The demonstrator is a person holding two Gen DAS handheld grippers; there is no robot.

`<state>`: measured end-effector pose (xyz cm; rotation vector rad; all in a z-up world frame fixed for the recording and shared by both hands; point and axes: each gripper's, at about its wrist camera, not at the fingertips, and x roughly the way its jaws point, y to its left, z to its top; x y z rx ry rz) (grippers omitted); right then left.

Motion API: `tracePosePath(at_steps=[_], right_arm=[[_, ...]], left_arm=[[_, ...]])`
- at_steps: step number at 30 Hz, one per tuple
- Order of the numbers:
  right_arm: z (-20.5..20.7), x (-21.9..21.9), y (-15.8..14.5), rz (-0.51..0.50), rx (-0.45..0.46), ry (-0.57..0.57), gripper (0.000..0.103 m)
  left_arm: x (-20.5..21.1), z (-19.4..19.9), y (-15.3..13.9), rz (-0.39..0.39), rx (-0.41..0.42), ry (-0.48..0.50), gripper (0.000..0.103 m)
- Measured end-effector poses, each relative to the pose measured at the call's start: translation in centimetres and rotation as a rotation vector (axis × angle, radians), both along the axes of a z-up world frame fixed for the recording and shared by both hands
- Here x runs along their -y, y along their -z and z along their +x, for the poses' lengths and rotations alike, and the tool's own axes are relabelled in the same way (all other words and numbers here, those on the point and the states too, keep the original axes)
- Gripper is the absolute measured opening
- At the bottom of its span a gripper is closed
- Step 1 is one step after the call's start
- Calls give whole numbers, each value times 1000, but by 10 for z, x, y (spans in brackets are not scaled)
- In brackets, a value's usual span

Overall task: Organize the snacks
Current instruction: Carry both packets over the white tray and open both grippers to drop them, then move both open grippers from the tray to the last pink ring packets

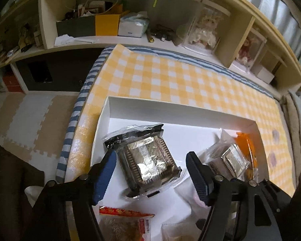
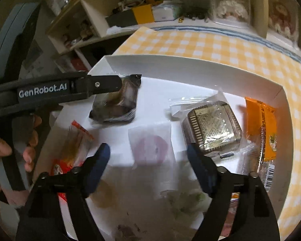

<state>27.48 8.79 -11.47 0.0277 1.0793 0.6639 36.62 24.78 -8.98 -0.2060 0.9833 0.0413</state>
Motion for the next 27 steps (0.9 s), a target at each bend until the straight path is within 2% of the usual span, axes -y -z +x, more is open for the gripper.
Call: tracePosePath(at_steps=[9,11,13,16,27], right_arm=[[-15,12,-17,19,17,-18,89],[-19,16,-20,16,18,-10,96],[-24,18,-24,17,23,-8,103],[-31,20,-31,12,45,-11,103],[-48,29,-53,-16,74,-1,103]], left_arm=[[6,-16,-12,34,10,28,97],[10,-21,-16,38,14,37,102],[11,-25,-20,26,19,44,103],[11,-34,-26,5,26,47,103],[14,-59,-47,49,30,36,103]])
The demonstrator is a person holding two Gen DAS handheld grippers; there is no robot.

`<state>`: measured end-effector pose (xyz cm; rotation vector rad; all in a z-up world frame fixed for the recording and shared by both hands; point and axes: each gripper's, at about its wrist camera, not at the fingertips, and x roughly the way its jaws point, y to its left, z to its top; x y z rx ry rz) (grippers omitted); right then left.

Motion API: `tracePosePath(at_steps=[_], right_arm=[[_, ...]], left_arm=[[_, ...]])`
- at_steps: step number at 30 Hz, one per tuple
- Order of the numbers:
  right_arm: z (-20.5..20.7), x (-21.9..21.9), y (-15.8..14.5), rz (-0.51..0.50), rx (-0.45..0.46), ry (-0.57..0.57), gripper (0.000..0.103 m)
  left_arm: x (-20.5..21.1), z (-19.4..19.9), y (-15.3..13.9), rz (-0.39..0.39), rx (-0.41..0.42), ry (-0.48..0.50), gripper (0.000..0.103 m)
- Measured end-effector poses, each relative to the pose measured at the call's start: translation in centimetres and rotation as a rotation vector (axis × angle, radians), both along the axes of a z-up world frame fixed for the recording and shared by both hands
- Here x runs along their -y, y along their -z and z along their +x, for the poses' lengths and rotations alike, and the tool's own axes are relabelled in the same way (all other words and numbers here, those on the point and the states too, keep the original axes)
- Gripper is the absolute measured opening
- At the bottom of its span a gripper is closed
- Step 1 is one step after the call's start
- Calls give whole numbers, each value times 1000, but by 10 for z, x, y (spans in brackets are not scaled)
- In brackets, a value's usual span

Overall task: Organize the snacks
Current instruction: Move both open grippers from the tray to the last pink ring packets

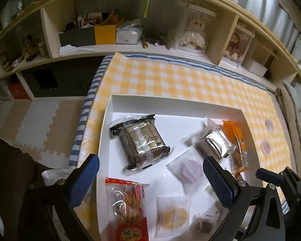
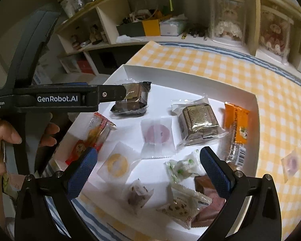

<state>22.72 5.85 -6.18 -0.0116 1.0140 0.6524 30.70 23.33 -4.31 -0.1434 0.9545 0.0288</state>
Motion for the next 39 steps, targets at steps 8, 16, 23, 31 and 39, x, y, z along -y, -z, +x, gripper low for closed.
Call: tracePosePath(at_steps=[8,16,23,31,39], right_arm=[[-7,18,-20,-5,21,27,103],[-9,48,-39,-7,45,68,103],[-3,90,-57,-18,82,138,103],[3,148,-74,-22,117,237,103],[7,206,-73,-31,126,336,103]], left_arm=[[6,-21,-28,-10,40,0,103],[22,-42,-54,-9,77,27,103],[49,-56,-71,0,118,80,103],[84,-63,-77,6,163,126,103],[131,-60,-69,-5,196,182,103]])
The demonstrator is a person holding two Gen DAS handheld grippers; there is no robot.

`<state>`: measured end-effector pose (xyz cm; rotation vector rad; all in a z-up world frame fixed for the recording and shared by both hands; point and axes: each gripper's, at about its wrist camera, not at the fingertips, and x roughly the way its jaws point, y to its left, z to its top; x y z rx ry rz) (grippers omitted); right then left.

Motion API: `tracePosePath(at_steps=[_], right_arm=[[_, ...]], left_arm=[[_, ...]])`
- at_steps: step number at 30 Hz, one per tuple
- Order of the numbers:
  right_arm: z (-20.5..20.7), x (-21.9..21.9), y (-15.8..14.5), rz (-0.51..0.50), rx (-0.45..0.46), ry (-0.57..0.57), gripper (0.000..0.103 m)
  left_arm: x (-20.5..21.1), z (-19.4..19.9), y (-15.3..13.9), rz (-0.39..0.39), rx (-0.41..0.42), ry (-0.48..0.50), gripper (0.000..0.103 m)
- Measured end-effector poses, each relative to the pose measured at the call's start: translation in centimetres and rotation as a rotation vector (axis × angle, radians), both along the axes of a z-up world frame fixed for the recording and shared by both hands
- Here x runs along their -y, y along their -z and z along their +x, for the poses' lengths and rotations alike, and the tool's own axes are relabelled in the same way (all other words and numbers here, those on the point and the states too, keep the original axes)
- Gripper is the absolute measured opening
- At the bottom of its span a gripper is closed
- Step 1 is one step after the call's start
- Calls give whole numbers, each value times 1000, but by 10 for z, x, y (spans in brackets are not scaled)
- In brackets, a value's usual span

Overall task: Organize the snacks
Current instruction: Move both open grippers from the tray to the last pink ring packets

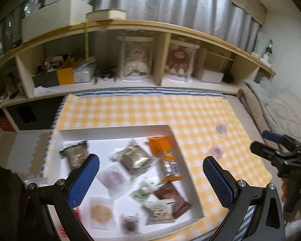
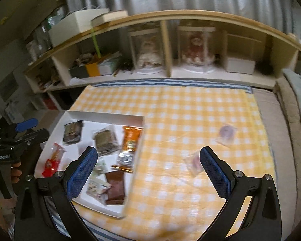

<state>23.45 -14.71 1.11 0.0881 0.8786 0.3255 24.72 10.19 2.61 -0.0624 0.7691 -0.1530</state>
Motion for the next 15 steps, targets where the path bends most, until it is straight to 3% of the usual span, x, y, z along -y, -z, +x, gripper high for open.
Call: tracePosePath(at_steps=[8,15], right_arm=[[6,61,18,-6,-6,111,103],[13,112,41,-12,16,210,103]], left_arm=[[55,27,26,-87,-16,84,103],[96,48,53,-94,3,151,103]])
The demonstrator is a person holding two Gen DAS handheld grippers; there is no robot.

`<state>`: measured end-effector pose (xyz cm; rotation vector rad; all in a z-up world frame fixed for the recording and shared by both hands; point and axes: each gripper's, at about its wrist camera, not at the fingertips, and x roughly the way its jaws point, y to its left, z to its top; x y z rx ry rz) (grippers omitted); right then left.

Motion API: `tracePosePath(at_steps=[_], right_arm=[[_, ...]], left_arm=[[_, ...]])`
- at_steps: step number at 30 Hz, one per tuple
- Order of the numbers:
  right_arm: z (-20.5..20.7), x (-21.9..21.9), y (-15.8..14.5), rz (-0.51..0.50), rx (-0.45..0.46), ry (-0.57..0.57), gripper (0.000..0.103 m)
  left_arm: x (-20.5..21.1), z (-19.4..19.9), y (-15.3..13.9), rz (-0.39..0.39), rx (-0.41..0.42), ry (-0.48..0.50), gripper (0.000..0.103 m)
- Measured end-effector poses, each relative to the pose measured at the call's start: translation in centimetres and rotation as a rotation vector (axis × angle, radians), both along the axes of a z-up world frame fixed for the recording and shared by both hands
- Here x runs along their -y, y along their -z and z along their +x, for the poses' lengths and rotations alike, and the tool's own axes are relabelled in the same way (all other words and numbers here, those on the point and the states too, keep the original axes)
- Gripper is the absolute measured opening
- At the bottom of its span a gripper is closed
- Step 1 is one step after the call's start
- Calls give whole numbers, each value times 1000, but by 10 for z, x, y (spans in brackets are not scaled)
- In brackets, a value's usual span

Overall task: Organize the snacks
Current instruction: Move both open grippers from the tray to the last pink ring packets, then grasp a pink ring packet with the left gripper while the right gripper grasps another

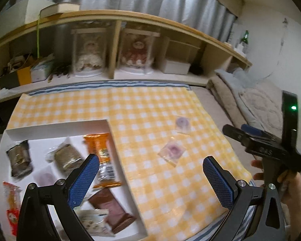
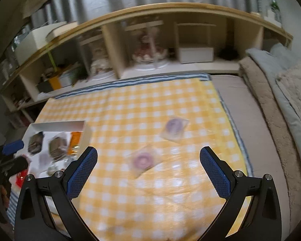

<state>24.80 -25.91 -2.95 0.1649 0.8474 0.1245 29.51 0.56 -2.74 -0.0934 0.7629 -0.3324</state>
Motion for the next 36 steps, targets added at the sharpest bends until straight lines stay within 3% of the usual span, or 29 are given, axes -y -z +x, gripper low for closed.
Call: tracePosePath(at_steps=[5,10,16,22,30,36], right_arm=[[8,22,12,-30,4,59,103],[27,38,28,-31,-43,93,103],[46,56,47,4,-102,193,103],[56,74,60,79,-166,237,103],[69,77,66,51,-107,234,103],[92,66,84,66,-134,173,103]], left_arm=[[14,9,19,-68,0,87,103],[36,29,36,-34,-13,220,99],[75,69,65,98,-43,364,86],[124,131,104,250,-127,465,77],[167,189,155,380,-234,506,73],[189,198,190,460,-249,526,65]])
